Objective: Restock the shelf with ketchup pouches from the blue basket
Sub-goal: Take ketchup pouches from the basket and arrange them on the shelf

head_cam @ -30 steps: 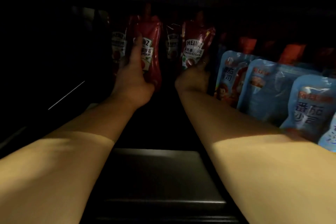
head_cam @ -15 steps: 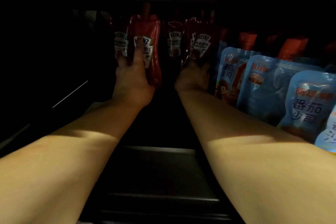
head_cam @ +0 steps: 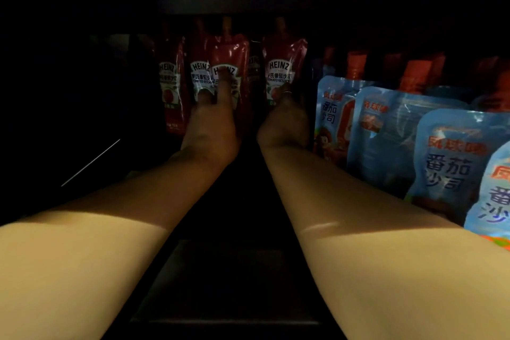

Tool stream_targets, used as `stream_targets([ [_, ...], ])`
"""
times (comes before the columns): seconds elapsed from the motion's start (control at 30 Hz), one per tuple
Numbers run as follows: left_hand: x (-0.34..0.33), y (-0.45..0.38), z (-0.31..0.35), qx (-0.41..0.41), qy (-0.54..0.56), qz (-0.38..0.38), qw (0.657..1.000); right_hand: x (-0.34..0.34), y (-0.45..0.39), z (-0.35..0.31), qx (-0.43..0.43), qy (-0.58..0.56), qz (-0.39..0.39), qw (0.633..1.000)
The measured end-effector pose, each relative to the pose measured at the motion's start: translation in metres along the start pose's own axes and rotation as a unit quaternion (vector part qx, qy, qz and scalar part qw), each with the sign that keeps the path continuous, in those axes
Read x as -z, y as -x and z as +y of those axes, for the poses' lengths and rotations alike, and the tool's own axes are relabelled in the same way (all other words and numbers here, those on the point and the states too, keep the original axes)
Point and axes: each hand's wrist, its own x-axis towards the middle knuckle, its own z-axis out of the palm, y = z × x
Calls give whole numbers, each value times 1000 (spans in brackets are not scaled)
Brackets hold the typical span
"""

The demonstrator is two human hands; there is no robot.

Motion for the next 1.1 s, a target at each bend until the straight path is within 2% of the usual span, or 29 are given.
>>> stream_targets([
  [0.23, -15, -6, -3, -44, 83, -85, 992, 2, -2, -3, -7, -17, 26, 999],
  [0.33, -14, -8, -5, -33, 97, -128, 986, 4, 3, -5, 21, -11, 37, 999],
  [0.47, -11, -9, -5, -19, 108, -152, 982, -1, 4, -9, 10, 5, 53, 999],
  [0.6, -5, -6, -9, 3, 124, -119, 985, -5, -4, -5, -10, 21, 30, 999],
  [0.7, 0, -3, -14, 18, 90, -123, 988, -6, -7, -8, -54, 2, 18, 998],
  [0.87, -2, 6, -7, -61, 100, -139, 983, 4, 7, -6, 27, 63, 16, 998],
  [0.93, -5, 6, -4, -80, 86, -153, 981, 7, 10, -4, 22, 93, 19, 995],
  [1.03, -9, 3, -6, -69, 55, -179, 980, 8, 8, -1, -19, 56, -50, 997],
  [1.1, -12, -1, -7, -59, 37, -195, 978, 8, 4, 2, -19, 33, -66, 997],
])
